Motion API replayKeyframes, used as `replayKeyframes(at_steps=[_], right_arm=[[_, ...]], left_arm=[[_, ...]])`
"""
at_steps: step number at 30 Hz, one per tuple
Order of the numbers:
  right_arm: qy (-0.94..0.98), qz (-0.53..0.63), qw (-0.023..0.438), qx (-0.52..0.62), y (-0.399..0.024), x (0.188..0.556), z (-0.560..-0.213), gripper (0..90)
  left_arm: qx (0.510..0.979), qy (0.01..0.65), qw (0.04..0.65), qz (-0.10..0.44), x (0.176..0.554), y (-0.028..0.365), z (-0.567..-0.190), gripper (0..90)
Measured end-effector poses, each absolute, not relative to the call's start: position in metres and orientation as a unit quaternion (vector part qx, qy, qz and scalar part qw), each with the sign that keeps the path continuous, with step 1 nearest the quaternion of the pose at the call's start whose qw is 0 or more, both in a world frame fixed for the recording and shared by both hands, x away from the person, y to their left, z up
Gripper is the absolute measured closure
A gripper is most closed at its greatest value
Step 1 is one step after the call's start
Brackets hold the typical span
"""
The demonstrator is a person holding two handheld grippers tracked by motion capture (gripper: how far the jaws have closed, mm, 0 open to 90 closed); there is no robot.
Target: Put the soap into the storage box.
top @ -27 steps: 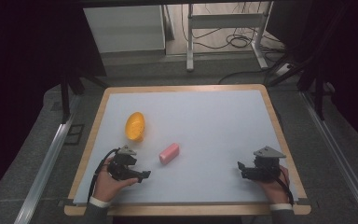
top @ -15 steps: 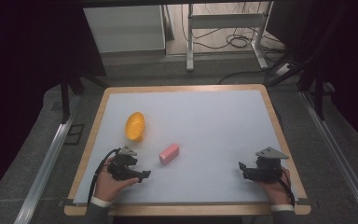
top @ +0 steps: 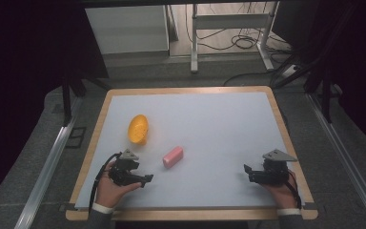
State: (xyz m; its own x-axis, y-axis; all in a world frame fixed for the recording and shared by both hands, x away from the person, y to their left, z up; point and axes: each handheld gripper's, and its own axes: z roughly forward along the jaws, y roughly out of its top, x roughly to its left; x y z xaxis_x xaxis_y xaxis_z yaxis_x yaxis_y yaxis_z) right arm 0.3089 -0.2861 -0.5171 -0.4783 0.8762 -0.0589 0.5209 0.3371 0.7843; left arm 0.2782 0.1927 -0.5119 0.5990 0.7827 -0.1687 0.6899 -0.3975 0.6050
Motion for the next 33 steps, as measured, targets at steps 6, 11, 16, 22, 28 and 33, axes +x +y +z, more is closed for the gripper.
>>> replayKeyframes(at_steps=[6,11,16,22,28,33], right_arm=[[0.781,0.357,0.246,0.449,-0.286,0.309,-0.518,7.6],[0.776,0.364,0.246,0.453,-0.289,0.307,-0.515,7.6],[0.776,0.362,0.247,0.454,-0.29,0.307,-0.515,7.6],[0.774,0.364,0.247,0.456,-0.291,0.307,-0.515,7.6],[0.771,0.366,0.248,0.459,-0.295,0.307,-0.514,7.6],[0.772,0.367,0.249,0.455,-0.293,0.306,-0.513,7.6]], left_arm=[[0.833,0.439,0.328,0.072,0.279,0.194,-0.511,22.9],[0.831,0.439,0.332,0.074,0.278,0.196,-0.508,23.1],[0.831,0.438,0.336,0.076,0.277,0.196,-0.505,23.2],[0.833,0.43,0.341,0.072,0.277,0.193,-0.499,23.1],[0.837,0.424,0.34,0.072,0.278,0.191,-0.49,23.2],[0.839,0.42,0.339,0.07,0.281,0.193,-0.478,23.2]])
